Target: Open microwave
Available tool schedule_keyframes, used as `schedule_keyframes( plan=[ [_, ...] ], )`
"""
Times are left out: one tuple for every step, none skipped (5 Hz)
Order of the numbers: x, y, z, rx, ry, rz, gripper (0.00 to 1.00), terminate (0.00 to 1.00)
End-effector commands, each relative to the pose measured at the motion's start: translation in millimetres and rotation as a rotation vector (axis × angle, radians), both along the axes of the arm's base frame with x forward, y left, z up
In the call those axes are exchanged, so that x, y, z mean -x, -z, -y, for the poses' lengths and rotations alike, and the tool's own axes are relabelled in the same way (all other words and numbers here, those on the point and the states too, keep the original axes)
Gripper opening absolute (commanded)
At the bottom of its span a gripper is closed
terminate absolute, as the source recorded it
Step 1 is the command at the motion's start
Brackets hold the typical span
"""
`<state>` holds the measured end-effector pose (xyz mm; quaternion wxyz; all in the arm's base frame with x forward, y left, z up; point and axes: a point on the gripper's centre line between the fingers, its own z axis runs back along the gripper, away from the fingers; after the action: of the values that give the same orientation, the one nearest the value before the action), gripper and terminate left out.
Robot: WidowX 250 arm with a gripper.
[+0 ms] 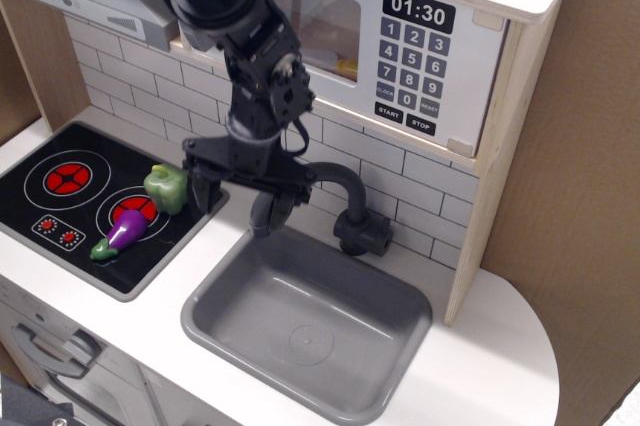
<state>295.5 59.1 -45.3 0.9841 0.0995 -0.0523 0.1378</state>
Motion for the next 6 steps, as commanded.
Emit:
schedule_keyframes(
  plan=[
    [-17.0, -72.8, -68.4, -0.021, 0.147, 0.117, 1.0, 0.0],
    [-19.5, -112.3, -92.2, 0.056, 0.224, 0.163, 1.0, 0.0],
    [-28.2, -141.3, -105.0, 0.086, 0.264, 0.194, 1.0, 0.0],
    [-45.7, -151.4, -104.7, 0.159, 0.291, 0.209, 1.0, 0.0],
    [-64.3, -152.1, -98.5, 0.168, 0.272, 0.239, 1.0, 0.0],
    [-81.0, -156.0, -98.2, 0.154, 0.24, 0.262, 1.0, 0.0]
  ],
)
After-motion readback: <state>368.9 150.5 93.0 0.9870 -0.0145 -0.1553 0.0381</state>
